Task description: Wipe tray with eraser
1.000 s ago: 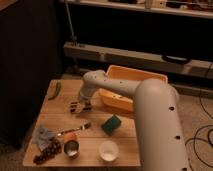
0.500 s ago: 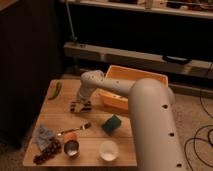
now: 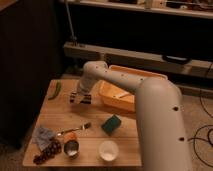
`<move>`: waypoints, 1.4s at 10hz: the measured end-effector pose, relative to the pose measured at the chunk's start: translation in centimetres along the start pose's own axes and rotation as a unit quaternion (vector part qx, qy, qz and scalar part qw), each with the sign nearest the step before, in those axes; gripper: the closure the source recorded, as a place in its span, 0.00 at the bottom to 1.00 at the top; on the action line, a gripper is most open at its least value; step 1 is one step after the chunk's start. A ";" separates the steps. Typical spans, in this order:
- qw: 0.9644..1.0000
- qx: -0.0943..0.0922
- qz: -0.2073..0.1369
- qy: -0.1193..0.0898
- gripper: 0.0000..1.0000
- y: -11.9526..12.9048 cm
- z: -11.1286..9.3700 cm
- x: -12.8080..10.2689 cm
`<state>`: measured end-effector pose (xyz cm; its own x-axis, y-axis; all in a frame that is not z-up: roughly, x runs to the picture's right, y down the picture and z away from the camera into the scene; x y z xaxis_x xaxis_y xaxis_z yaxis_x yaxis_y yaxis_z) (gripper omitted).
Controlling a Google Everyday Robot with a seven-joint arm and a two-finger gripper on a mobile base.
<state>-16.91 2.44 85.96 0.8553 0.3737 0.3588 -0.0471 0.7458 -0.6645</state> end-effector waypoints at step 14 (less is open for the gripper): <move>0.977 0.125 0.152 0.082 0.91 -5.7 -15.9 13.6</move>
<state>3.15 -5.52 84.21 0.8523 0.5210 0.0464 -0.4190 0.7331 -0.5357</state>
